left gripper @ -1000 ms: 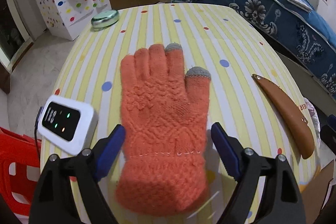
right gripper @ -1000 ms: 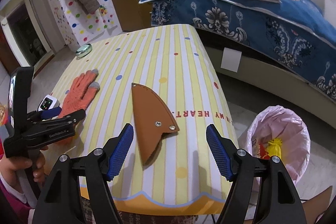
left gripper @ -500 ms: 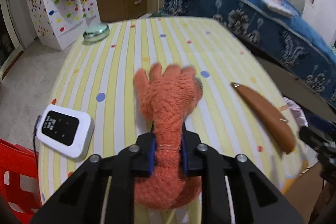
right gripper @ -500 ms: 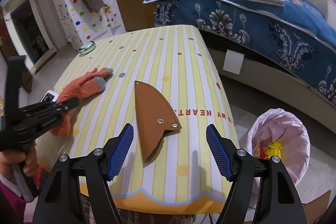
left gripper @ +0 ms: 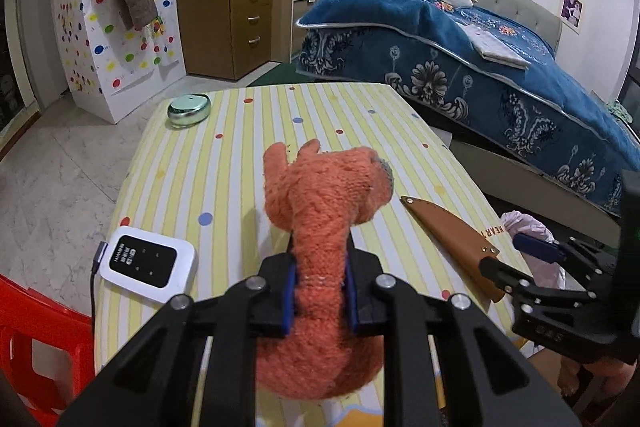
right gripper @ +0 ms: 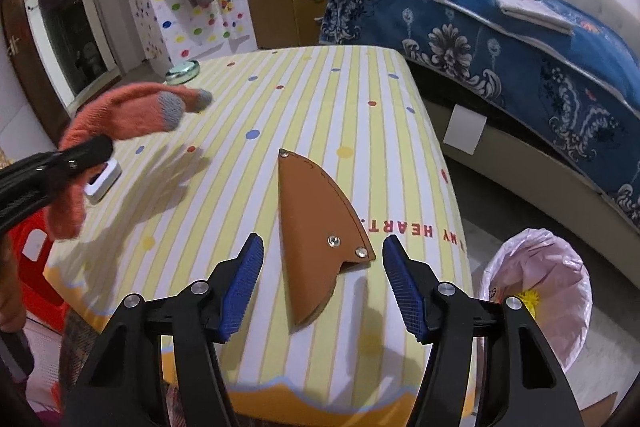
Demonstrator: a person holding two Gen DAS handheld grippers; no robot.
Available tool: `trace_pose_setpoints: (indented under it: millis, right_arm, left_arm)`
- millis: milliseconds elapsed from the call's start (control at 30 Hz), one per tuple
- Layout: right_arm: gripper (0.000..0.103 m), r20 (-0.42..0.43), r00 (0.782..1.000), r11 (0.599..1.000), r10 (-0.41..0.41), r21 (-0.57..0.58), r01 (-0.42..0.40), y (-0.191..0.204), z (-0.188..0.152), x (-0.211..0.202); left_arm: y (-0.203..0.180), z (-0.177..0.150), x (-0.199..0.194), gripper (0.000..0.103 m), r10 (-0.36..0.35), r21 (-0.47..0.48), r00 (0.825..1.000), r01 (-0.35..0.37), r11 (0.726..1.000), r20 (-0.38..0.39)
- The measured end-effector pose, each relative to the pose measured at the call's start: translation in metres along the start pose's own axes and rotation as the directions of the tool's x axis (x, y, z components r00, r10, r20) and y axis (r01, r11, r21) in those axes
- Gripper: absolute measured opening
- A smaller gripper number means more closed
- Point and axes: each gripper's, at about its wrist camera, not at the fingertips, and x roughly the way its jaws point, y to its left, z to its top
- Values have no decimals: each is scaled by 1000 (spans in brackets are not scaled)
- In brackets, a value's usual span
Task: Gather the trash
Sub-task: 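Carry the glove and sheath to the wastebasket and release both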
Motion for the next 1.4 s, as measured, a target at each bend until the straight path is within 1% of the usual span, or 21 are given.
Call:
trace_pose_setpoints:
  millis: [233,333,400,533,633,667,700,833,900,1033,1067,1200,1400]
  right_arm:
    - [64,-60,998,999,-24,-36,22,4,14,31]
    - [64,-69,997,999,-17,-46,14,9,16,37]
    - [64,-81,996,997,-36,-67,31,13,17,43]
    - [61,-85,996,997,-42,-73,36,15,18,44]
    - [60,-91,995,997,-32,-71,26,14,20,45]
    - [56,-90,995,996,-41,-77,34,14,20,46]
    - [55,-91,995,996,-41,-77,34,15,21,45]
    - [53,-63,998,999,-8,-36,6,14,22,32]
    - [52,-31,999,1000,24,-7,-24,13,20,16]
    - [52,20,999,999,33,28,-33,7,13,-15]
    - [52,40,999,999,26,39,-27,3,10,-26]
    - [52,69,998,996,1,90,-7,-14,1,-48]
    - [53,84,994,985,-72,165,57,-47,-19,-72]
  left_arm:
    - [4,-1,0,17,3,-5,1000,-3,1000,-3]
    - [5,-2,1,17,4,-10,1000,-4,1000,-7]
    - [7,-3,2,17,4,-14,1000,-4,1000,-10]
    - [10,-4,4,17,5,-20,1000,-5,1000,-17]
    - [10,-4,5,17,5,-23,1000,-5,1000,-19]
    - [10,-4,5,17,5,-25,1000,-5,1000,-20]
    - [11,-4,6,17,4,-26,1000,-4,1000,-21]
    - [12,-5,4,17,2,-24,1000,-2,1000,-15]
    - [11,-7,1,17,-5,-20,1000,5,1000,-4]
    - [6,-11,-5,17,-39,-3,999,39,999,16]
    - [2,-12,-7,17,-51,4,998,50,999,21]
    - [-18,-13,-10,17,-99,38,995,98,995,28]
    - [-71,-12,-7,17,-188,125,982,185,975,10]
